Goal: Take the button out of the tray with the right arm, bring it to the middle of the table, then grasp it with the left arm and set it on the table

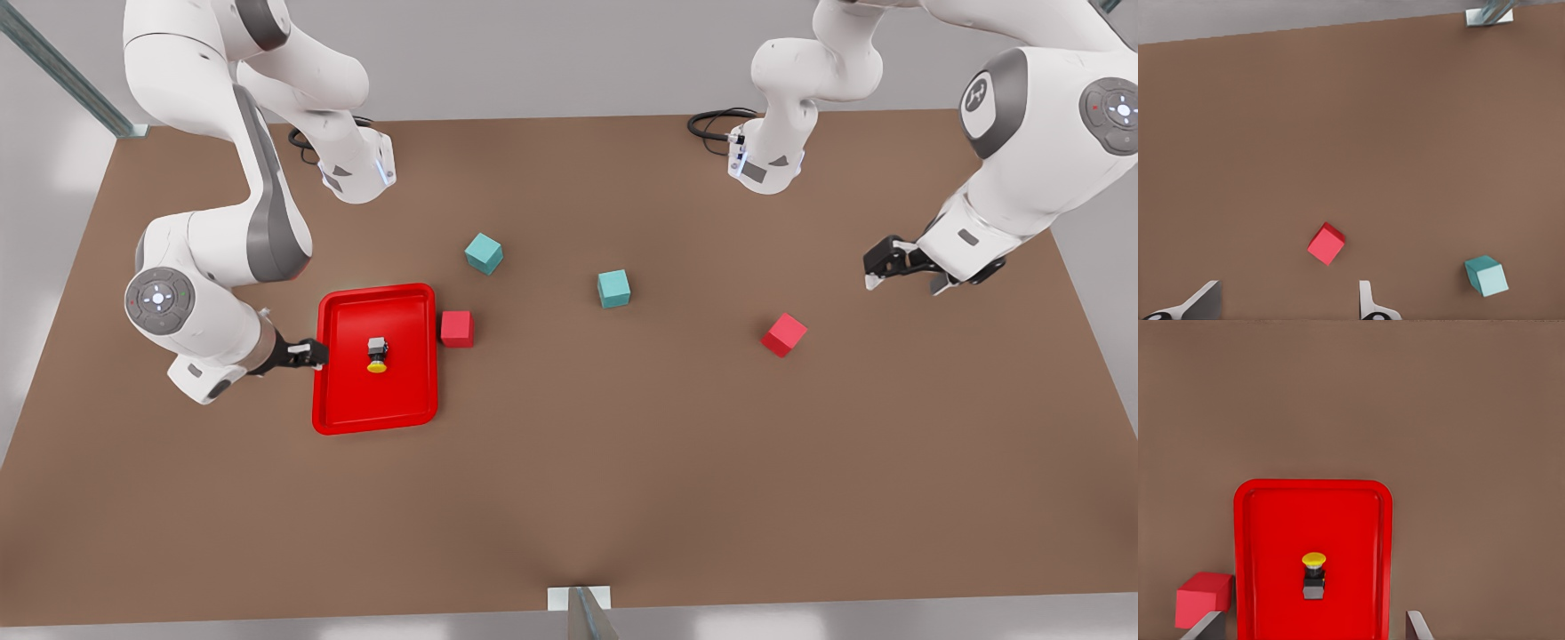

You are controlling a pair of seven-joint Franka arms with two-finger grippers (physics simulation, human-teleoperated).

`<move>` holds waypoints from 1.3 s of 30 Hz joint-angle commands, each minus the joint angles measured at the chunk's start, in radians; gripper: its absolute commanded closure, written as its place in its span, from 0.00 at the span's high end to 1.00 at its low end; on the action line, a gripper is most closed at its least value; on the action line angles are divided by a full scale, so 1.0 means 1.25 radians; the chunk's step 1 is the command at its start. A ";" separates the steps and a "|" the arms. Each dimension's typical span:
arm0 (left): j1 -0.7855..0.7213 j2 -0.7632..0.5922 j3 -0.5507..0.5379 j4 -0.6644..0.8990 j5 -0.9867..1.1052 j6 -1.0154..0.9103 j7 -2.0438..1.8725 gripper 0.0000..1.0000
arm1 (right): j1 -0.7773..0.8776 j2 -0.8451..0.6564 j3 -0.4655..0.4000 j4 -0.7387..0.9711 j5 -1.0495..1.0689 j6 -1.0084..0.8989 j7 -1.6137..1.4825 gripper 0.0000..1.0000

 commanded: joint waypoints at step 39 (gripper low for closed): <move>-0.003 0.032 -0.007 -0.028 0.002 0.017 0.007 1.00 | -0.005 0.046 0.019 -0.647 0.044 0.691 0.071 1.00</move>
